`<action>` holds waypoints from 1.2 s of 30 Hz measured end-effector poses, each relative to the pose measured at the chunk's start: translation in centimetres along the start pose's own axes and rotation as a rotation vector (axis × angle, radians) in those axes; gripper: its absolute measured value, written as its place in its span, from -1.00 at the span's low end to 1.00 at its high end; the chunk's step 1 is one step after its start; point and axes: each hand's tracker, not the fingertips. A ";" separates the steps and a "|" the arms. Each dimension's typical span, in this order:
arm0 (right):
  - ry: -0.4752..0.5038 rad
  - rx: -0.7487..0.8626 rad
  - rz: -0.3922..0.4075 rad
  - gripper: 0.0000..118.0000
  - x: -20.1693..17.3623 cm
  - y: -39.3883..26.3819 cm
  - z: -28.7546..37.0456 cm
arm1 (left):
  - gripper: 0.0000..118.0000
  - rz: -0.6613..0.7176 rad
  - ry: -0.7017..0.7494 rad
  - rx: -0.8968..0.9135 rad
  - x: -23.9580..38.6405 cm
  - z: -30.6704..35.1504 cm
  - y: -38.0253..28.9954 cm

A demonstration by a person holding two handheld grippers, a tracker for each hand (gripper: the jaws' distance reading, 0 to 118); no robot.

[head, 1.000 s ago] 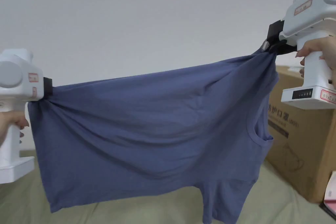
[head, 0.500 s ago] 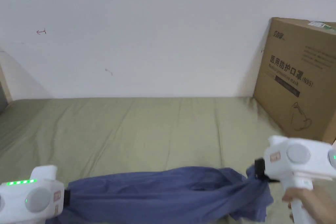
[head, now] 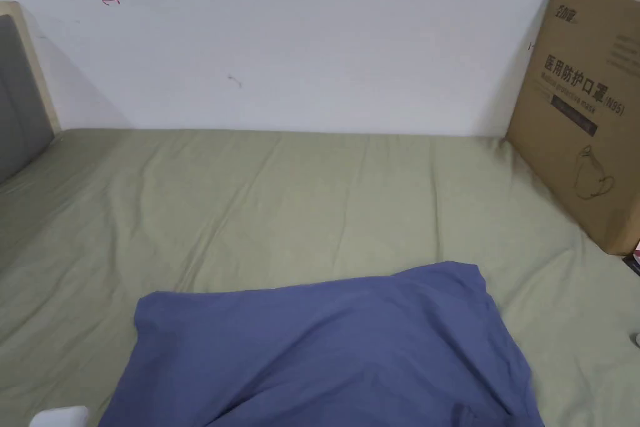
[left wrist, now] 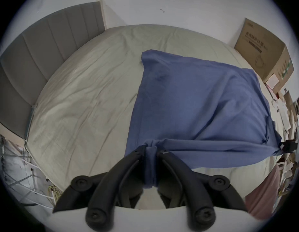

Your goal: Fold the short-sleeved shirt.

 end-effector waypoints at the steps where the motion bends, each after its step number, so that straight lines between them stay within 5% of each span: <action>1: 0.000 0.003 0.006 -0.73 -0.1 0.0 0.0 | -0.51 0.001 0.019 0.012 0.3 0.1 -0.1; 4: -0.078 0.031 0.055 -0.02 -1.2 1.2 0.3 | 0.21 0.049 0.019 0.020 0.4 0.9 0.9; 7: -0.066 0.110 0.100 -0.01 -2.6 3.7 1.5 | 0.68 0.060 -0.024 0.079 0.6 2.7 2.7; 9: -0.017 0.144 0.113 -0.02 -3.8 5.7 2.2 | 0.67 0.030 -0.045 0.140 1.1 3.7 4.2; 11: 0.019 0.179 0.132 -0.30 -5.4 7.2 2.6 | 0.23 0.010 -0.050 0.180 1.5 3.6 5.2; 13: 0.023 0.225 0.185 -1.00 -7.1 8.0 2.4 | -0.92 0.012 -0.048 0.161 2.0 3.0 5.8; 23: 0.066 0.205 0.181 -1.00 -12.9 10.1 -2.5 | -1.00 0.063 -0.066 0.057 2.0 -3.4 7.5; 24: 0.087 0.191 0.172 -1.00 -11.5 9.3 -1.3 | -0.89 0.064 -0.072 0.067 1.3 -4.1 9.0; 28: 0.099 0.174 0.171 -1.00 -12.9 10.3 -3.0 | 0.86 0.106 -0.078 0.081 0.4 -7.3 14.7; 29: 0.100 0.165 0.173 -1.00 -12.9 10.1 -2.9 | 0.96 0.110 -0.079 0.078 0.3 -8.5 16.0; 34: 0.137 0.119 0.159 -1.00 -14.1 11.7 -7.5 | 0.81 0.113 -0.036 0.024 -0.2 -14.7 22.2; 36: 0.137 0.104 0.154 -1.00 -13.9 11.5 -7.9 | 0.56 0.104 -0.005 0.006 -0.2 -16.4 23.6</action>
